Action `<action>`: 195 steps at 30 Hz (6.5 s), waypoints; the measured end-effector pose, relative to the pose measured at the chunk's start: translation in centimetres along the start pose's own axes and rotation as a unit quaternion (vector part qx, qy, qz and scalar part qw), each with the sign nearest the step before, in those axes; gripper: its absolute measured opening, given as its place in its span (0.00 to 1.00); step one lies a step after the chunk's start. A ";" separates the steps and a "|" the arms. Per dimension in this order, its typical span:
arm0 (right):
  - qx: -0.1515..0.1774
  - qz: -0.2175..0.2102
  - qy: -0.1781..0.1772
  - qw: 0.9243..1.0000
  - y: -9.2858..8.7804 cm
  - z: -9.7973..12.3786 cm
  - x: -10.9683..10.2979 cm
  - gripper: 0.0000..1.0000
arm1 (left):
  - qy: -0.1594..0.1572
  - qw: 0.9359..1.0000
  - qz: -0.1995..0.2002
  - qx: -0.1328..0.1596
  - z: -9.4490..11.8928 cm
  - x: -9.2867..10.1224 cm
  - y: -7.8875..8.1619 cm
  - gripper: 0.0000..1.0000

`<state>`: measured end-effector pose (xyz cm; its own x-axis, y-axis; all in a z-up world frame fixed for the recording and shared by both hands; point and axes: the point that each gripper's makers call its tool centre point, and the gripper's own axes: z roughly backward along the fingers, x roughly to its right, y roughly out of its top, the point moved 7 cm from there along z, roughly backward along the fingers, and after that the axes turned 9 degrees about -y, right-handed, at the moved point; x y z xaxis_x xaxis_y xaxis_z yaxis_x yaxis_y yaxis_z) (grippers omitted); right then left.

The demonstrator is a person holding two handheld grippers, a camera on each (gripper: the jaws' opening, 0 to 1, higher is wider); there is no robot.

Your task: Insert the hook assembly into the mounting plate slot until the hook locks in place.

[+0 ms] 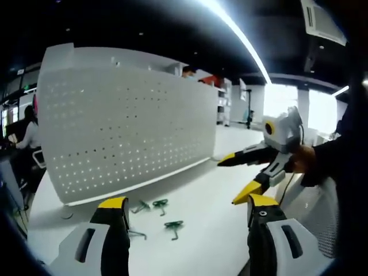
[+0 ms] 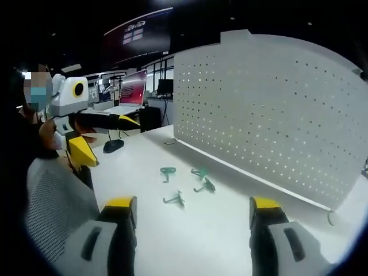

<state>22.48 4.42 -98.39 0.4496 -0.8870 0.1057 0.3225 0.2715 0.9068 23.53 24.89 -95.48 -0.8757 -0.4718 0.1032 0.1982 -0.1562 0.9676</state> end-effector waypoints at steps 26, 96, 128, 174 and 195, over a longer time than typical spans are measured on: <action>-0.006 0.005 0.009 1.000 -0.3 -0.4 -0.1 0.60 | 0.013 1.000 0.015 0.009 0.4 -1.0 0.1 0.77; -0.105 0.178 0.075 0.975 -2.0 -13.2 -4.9 0.04 | -0.002 0.999 0.036 0.033 0.5 -1.2 0.4 0.74; -0.117 0.209 0.070 0.968 -1.9 -13.6 -4.8 0.00 | -0.006 0.998 0.046 0.039 0.6 -1.3 0.4 0.72; 0.016 -0.023 0.089 0.996 6.8 -6.4 -5.2 0.00 | 0.068 0.996 -0.046 0.037 1.6 -2.2 1.1 0.39; 0.056 -0.079 0.137 0.986 10.2 -4.3 -7.5 0.00 | 0.078 0.991 -0.097 0.048 2.2 -1.7 2.0 0.16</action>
<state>25.99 15.40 -91.73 0.6142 -0.7765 -0.1409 0.3198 0.0817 0.9440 24.46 27.33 -93.25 -0.8131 -0.5703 -0.1168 -0.0166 -0.1777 0.9839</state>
